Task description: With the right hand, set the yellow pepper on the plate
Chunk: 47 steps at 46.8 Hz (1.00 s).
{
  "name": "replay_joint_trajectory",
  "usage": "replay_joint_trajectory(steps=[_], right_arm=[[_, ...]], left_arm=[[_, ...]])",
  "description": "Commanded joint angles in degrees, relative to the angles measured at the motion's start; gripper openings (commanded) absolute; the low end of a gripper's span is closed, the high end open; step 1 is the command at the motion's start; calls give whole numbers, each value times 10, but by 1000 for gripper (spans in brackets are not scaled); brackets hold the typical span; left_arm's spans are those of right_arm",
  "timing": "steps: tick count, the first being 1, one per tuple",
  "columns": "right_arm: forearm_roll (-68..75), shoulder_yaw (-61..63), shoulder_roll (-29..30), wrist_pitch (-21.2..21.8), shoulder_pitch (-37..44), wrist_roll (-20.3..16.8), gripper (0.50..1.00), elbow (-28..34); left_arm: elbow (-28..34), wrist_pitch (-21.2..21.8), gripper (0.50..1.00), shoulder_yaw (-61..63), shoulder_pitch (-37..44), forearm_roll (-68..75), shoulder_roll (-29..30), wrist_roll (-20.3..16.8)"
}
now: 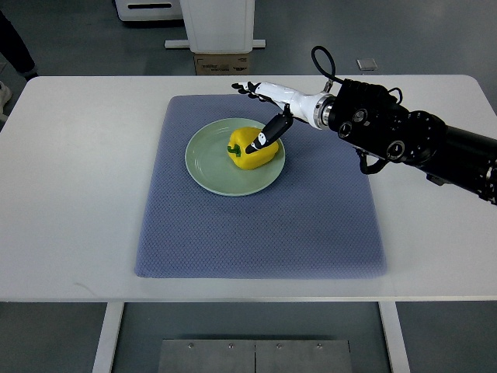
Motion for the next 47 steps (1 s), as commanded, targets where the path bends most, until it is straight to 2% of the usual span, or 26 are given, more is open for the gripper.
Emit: replay_joint_trajectory(steps=[1,35,41,44,47], right_arm=[[0,2,0,1,-2,-1,1000,0],[1,32,0,3,3,-2,1000,-3],[10,96,0,13,-1,-6,1000,-4],[32,130,0,23,-5,-17,1000,-4],[54,149,0,16,-13,-31,1000,-7]], left_arm=[[1,0,1000,0,0,0,0,0],[0,0,1000,0,0,0,0,0],[1,0,1000,0,0,0,0,0],[1,0,1000,0,0,0,0,0],[0,0,1000,0,0,0,0,0]])
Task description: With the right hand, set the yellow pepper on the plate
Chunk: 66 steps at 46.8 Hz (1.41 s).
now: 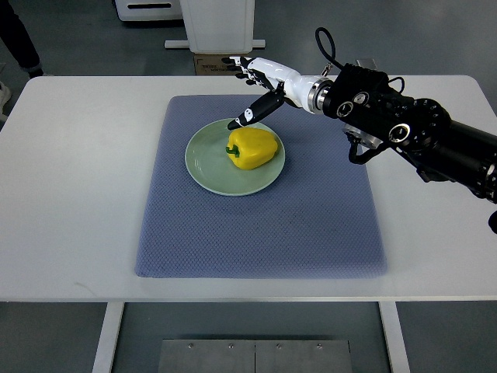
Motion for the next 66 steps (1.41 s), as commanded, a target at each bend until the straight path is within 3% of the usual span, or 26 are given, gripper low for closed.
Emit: replay_joint_trajectory(steps=[1,16,25,38,66], right_arm=[[24,22,0,-9,-11,-15,1000,-4],[51,165,0,-104,-88,-8,1000,-28],[81,319,0,-97,-150,-16,1000,-28],[150,377,0,-91,-180,-81,1000,-28],[178,506,-40,-68,-240,-77,1000,-28]], left_arm=[[0,0,1000,0,0,0,0,0],[0,0,1000,0,0,0,0,0],[0,0,1000,0,0,0,0,0],[0,0,1000,0,0,0,0,0],[0,0,1000,0,0,0,0,0]])
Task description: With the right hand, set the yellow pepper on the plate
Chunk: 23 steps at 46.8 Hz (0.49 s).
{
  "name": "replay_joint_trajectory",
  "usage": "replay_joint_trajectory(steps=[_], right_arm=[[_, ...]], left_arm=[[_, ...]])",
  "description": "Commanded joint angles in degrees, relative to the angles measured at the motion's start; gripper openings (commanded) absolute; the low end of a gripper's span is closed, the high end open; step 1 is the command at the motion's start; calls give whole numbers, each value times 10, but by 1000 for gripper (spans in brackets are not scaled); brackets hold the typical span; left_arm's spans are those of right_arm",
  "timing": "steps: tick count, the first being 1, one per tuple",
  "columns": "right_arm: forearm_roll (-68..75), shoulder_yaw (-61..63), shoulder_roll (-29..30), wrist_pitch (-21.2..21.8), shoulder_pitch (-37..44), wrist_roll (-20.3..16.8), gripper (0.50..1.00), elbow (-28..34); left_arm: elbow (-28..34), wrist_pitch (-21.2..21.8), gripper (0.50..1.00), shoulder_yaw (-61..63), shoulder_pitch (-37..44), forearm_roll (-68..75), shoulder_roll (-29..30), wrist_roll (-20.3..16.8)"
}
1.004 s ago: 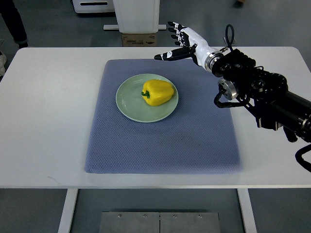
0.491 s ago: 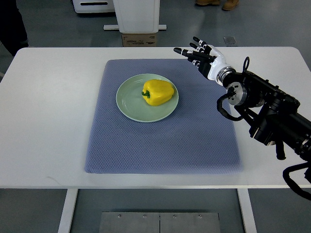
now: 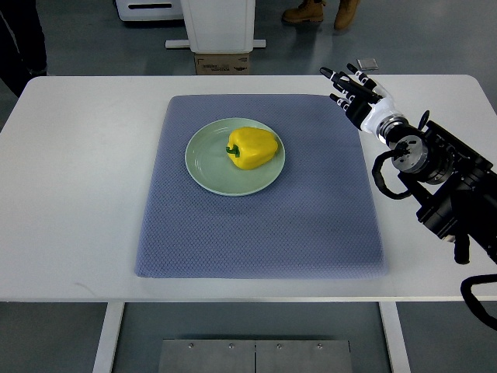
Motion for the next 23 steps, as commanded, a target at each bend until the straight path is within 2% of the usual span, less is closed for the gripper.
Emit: replay_joint_trajectory(steps=[1,23], right_arm=[[2,7,-5,1,-7,1,1000,0],[10,44,-16,1,-49,12,1000,-1]], left_arm=[[0,0,1000,0,0,0,0,0],[0,0,1000,0,0,0,0,0]])
